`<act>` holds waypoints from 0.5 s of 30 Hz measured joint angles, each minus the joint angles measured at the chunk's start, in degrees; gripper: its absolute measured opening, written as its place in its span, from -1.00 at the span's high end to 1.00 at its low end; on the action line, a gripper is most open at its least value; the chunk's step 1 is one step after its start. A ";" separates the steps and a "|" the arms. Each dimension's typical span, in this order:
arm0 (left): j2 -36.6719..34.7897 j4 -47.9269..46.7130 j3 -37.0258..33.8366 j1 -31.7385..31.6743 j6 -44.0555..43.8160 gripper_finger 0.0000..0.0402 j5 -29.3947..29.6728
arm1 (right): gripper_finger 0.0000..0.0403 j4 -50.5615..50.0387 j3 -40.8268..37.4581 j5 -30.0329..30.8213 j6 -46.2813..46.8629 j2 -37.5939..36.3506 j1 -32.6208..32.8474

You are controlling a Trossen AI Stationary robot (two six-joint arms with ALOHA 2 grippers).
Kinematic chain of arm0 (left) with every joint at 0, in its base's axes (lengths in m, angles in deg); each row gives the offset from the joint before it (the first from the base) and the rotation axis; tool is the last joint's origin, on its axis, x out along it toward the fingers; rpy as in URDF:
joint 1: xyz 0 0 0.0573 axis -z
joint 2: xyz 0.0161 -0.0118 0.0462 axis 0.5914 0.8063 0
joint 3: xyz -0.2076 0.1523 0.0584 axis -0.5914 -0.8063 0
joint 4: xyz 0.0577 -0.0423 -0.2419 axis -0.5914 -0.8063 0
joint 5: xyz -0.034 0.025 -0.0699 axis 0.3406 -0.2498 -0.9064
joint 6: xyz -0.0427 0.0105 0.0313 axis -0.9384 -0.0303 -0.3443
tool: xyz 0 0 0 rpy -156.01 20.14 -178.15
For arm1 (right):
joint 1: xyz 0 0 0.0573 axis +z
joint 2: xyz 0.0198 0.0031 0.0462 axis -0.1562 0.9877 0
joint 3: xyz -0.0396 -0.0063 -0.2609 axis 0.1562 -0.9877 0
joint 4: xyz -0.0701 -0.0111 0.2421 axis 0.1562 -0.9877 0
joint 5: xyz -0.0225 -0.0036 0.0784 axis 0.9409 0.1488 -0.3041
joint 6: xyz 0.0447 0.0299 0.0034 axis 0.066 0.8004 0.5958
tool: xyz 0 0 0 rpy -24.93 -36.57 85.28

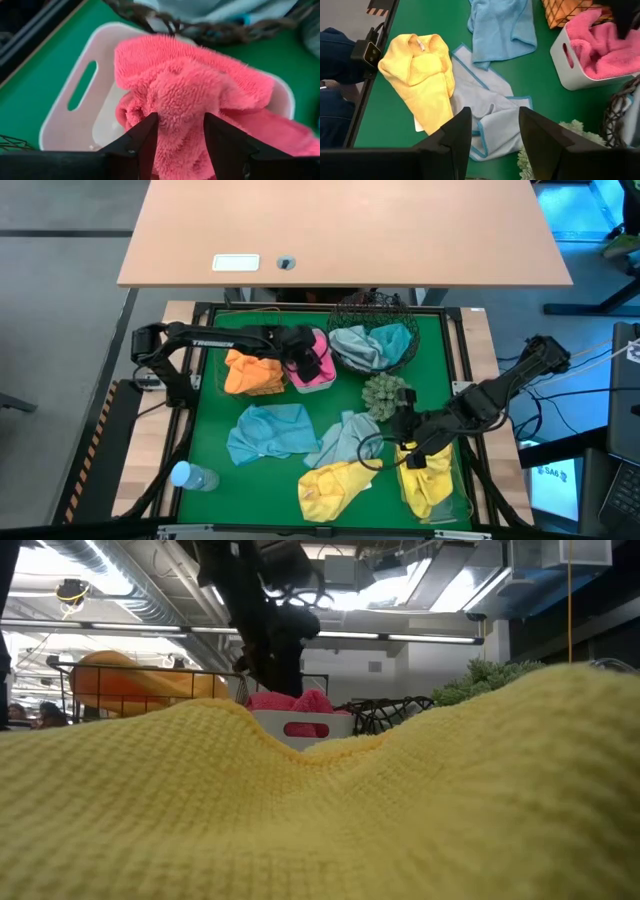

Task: Sort microfiber towel by color & place in baskets
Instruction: Put the pink microfiber towel into the white bin, then put the light blue microfiber towel into the black basket

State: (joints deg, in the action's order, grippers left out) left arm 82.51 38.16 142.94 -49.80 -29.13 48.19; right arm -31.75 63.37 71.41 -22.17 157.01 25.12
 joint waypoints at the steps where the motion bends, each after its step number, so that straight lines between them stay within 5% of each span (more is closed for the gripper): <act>1: -0.64 0.02 0.00 -0.07 0.00 0.24 0.00 | 0.19 0.20 0.00 -0.08 0.00 0.28 0.00; 15: -9.20 1.01 0.00 1.23 -2.12 0.24 -8.10 | 0.19 4.95 0.00 -1.29 -7.29 8.72 -0.79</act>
State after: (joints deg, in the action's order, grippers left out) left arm 73.31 39.17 142.94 -48.57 -31.25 40.08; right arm -26.80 63.37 70.12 -29.46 165.73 24.33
